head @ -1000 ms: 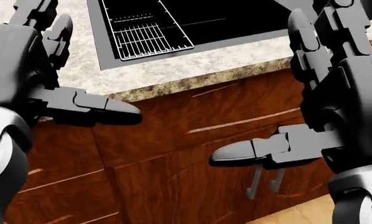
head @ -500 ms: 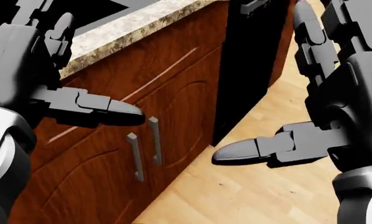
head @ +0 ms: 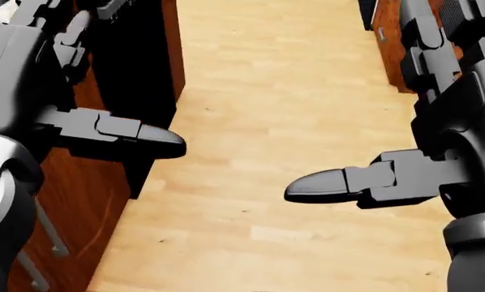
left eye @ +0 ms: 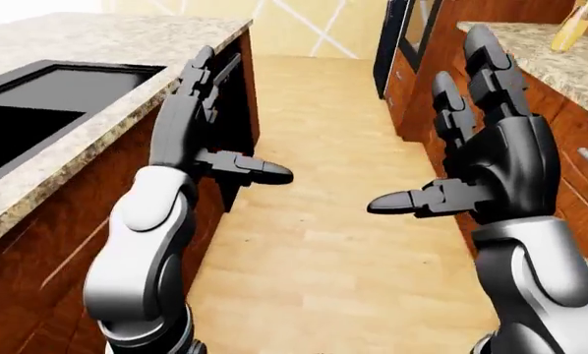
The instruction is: Move the drinks to the dining counter.
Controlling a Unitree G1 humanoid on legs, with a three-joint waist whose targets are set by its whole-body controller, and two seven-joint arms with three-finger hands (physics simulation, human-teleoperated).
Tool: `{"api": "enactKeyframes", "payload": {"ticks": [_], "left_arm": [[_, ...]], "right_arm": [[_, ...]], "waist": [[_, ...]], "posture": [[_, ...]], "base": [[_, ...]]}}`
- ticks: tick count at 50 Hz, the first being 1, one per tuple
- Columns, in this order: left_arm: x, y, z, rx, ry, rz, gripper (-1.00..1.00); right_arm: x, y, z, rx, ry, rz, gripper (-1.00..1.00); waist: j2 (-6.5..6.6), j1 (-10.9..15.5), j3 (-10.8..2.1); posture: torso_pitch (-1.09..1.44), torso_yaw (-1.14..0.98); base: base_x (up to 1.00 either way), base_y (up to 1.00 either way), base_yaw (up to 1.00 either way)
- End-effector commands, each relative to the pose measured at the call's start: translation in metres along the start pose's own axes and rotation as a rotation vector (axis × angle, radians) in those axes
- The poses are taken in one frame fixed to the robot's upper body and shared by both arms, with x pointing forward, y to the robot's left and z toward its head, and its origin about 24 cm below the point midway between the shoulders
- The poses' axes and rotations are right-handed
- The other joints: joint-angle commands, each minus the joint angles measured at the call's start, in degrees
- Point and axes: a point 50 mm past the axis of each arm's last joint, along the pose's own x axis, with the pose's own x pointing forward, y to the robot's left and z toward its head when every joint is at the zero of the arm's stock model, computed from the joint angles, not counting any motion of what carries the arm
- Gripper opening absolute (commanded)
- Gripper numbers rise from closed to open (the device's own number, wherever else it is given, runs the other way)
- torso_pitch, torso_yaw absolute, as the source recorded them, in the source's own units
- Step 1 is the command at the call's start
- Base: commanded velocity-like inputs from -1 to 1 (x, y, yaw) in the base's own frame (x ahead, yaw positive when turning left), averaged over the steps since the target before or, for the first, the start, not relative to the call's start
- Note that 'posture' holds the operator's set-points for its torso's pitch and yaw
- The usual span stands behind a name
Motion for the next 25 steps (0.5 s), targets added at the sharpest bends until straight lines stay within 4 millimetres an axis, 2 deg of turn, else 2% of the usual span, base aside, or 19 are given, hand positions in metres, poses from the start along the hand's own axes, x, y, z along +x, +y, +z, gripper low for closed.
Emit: {"api": "enactKeyframes", "payload": {"ticks": [1, 2, 3, 4, 5, 7, 10, 13, 14, 15, 16, 17, 18, 20, 25], "left_arm": [[-0.0018, -0.0024, 0.0136, 0.005, -0.078, -0.013, 1.00], [-0.0019, -0.0024, 0.0137, 0.005, -0.078, -0.012, 1.00], [-0.0020, -0.0022, 0.0137, 0.007, -0.080, -0.012, 1.00], [-0.0025, -0.0025, 0.0140, 0.006, -0.080, -0.012, 1.00], [-0.0026, -0.0025, 0.0139, 0.008, -0.081, -0.012, 1.00], [-0.0029, -0.0029, 0.0143, 0.008, -0.081, -0.015, 1.00], [-0.0027, -0.0033, 0.0154, 0.008, -0.082, -0.016, 1.00], [-0.0029, -0.0038, 0.0138, 0.008, -0.079, -0.018, 1.00], [-0.0029, -0.0045, 0.0124, 0.010, -0.078, -0.020, 1.00], [-0.0025, -0.0052, 0.0113, 0.011, -0.076, -0.023, 1.00], [-0.0014, -0.0055, 0.0105, 0.010, -0.075, -0.023, 1.00], [-0.0011, -0.0061, 0.0110, 0.009, -0.076, -0.025, 1.00], [-0.0017, -0.0067, 0.0127, 0.009, -0.077, -0.026, 1.00], [-0.0020, -0.0068, 0.0134, 0.009, -0.078, -0.026, 1.00], [-0.0016, -0.0073, 0.0122, 0.009, -0.078, -0.027, 1.00]], "right_arm": [[-0.0005, -0.0017, 0.0074, -0.007, -0.049, -0.013, 1.00], [-0.0004, -0.0017, 0.0075, -0.007, -0.049, -0.012, 1.00], [-0.0003, -0.0016, 0.0075, -0.007, -0.049, -0.012, 1.00], [-0.0002, -0.0019, 0.0075, -0.007, -0.049, -0.015, 1.00], [0.0001, -0.0023, 0.0074, -0.006, -0.048, -0.017, 1.00], [-0.0001, -0.0022, 0.0079, -0.005, -0.048, -0.017, 1.00], [-0.0002, -0.0023, 0.0083, -0.003, -0.049, -0.017, 1.00], [-0.0007, -0.0023, 0.0081, -0.003, -0.049, -0.016, 1.00], [-0.0012, -0.0024, 0.0082, 0.000, -0.049, -0.017, 1.00], [-0.0011, -0.0025, 0.0080, 0.000, -0.048, -0.017, 1.00], [-0.0007, -0.0028, 0.0079, 0.000, -0.048, -0.018, 1.00], [-0.0008, -0.0029, 0.0081, 0.000, -0.049, -0.017, 1.00], [-0.0005, -0.0029, 0.0082, 0.000, -0.049, -0.016, 1.00], [-0.0004, -0.0032, 0.0073, 0.000, -0.048, -0.016, 1.00], [-0.0017, -0.0032, 0.0064, 0.001, -0.048, -0.015, 1.00]], "waist": [[-0.40, -0.33, -1.08], [-2.58, -0.59, -1.79], [-1.96, -0.73, -1.98], [-1.90, -1.14, -1.26], [-1.61, -1.64, -1.23], [0.00, -2.02, -1.38], [2.01, -1.82, 0.00], [4.07, -1.33, 0.52], [5.30, -1.27, 0.37], [7.28, -1.04, -0.37], [9.38, -0.68, -2.48], [6.44, -0.13, 0.21], [6.91, -0.56, 0.34], [6.16, -0.65, -0.95], [2.83, -0.44, -0.72]], "posture": [[0.00, 0.00], [0.00, 0.00], [0.00, 0.00], [0.00, 0.00], [0.00, 0.00], [0.00, 0.00], [0.00, 0.00], [0.00, 0.00], [0.00, 0.00], [0.00, 0.00], [0.00, 0.00], [0.00, 0.00], [0.00, 0.00], [0.00, 0.00], [0.00, 0.00]], "base": [[0.00, 0.00, -1.00], [0.00, 0.00, -1.00], [0.00, 0.00, -1.00], [0.00, 0.00, -1.00], [0.00, 0.00, -1.00], [0.00, 0.00, -1.00], [0.00, 0.00, -1.00], [0.00, 0.00, -1.00], [0.00, 0.00, -1.00], [0.00, 0.00, -1.00], [0.00, 0.00, -1.00], [0.00, 0.00, -1.00], [0.00, 0.00, -1.00], [0.00, 0.00, -1.00], [0.00, 0.00, -1.00]]}}
